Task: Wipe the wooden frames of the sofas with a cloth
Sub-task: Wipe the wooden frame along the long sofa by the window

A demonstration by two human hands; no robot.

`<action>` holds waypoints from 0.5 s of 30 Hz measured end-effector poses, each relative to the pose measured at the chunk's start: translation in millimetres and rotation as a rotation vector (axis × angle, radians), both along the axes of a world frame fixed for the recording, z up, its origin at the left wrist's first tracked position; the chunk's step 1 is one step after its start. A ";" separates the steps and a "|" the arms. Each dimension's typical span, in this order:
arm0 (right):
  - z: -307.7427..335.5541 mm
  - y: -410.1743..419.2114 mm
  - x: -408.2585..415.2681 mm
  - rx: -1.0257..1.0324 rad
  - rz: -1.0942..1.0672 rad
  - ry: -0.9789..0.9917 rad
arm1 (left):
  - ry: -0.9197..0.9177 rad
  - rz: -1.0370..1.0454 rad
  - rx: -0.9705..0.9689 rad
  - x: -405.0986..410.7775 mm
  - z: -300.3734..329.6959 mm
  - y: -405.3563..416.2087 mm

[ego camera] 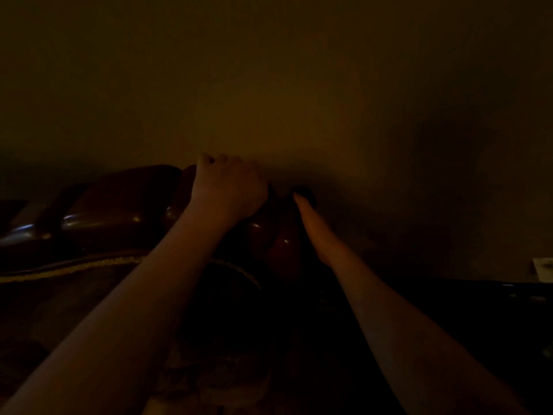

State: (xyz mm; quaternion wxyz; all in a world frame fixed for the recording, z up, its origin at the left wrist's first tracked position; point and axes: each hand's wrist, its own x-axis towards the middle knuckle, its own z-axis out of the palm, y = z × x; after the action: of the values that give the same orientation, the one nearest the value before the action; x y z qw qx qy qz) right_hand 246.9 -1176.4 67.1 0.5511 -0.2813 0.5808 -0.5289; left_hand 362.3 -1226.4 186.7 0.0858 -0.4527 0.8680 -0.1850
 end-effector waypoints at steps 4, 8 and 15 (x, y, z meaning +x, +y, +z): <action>-39.2 24.0 11.3 0.117 -0.077 -0.180 | -0.015 0.001 -0.021 1.1 0.4 -0.1; 9.3 25.4 23.4 -0.007 -0.030 -0.144 | 0.127 -0.022 -0.016 0.4 -2.6 2.6; 94.8 -15.8 47.6 -0.260 0.142 0.327 | 1.220 0.076 0.242 18.0 12.7 -0.7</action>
State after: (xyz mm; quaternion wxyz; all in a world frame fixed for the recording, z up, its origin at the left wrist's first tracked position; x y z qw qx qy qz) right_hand 294.5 -1192.2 161.8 0.4446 -0.4720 0.5681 -0.5067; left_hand 380.3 -1227.1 199.5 -0.3682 -0.4947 0.7588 0.2096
